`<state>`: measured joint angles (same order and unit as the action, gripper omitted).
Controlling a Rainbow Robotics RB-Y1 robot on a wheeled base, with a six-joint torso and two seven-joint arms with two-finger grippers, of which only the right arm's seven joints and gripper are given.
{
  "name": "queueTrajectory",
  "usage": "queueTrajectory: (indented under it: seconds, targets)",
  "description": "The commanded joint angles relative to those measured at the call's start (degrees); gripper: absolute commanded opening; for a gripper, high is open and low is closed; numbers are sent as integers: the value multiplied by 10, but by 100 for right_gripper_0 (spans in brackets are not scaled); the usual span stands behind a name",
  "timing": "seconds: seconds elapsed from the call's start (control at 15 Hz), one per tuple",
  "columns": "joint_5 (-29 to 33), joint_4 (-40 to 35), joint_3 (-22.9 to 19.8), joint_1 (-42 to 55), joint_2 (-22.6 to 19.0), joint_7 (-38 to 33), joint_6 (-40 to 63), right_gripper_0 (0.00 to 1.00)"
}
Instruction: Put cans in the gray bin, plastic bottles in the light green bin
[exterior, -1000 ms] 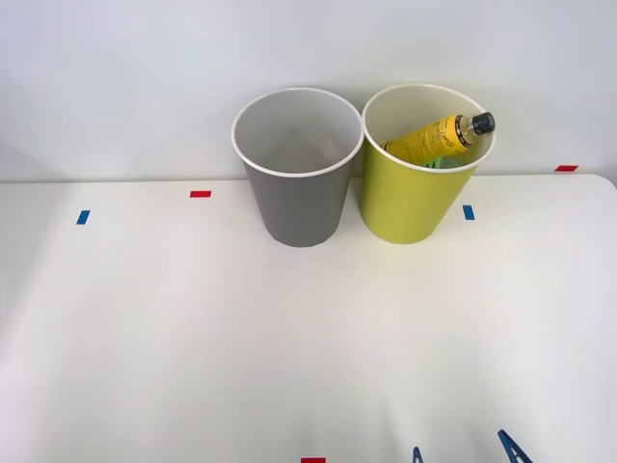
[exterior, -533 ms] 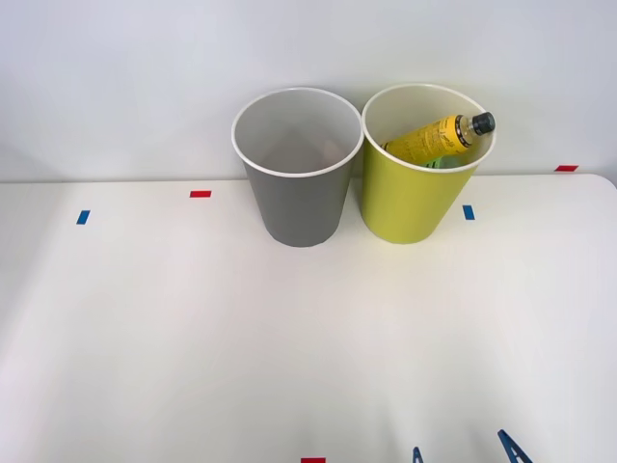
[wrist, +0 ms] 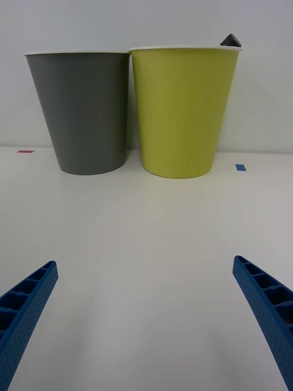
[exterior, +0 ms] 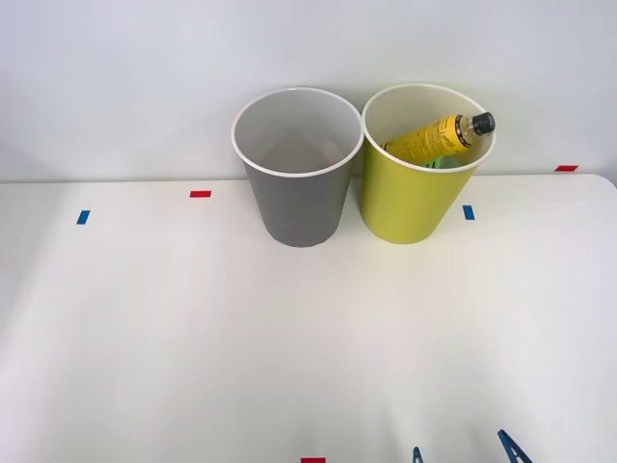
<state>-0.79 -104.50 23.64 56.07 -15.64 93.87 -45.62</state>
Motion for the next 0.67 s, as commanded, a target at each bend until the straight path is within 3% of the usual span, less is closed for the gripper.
queueTrajectory:
  seconds: [0.07,0.67]
  targets:
    - [0,0,0,0,0,0,0,100]
    - [0,0,0,0,0,0,0,100]
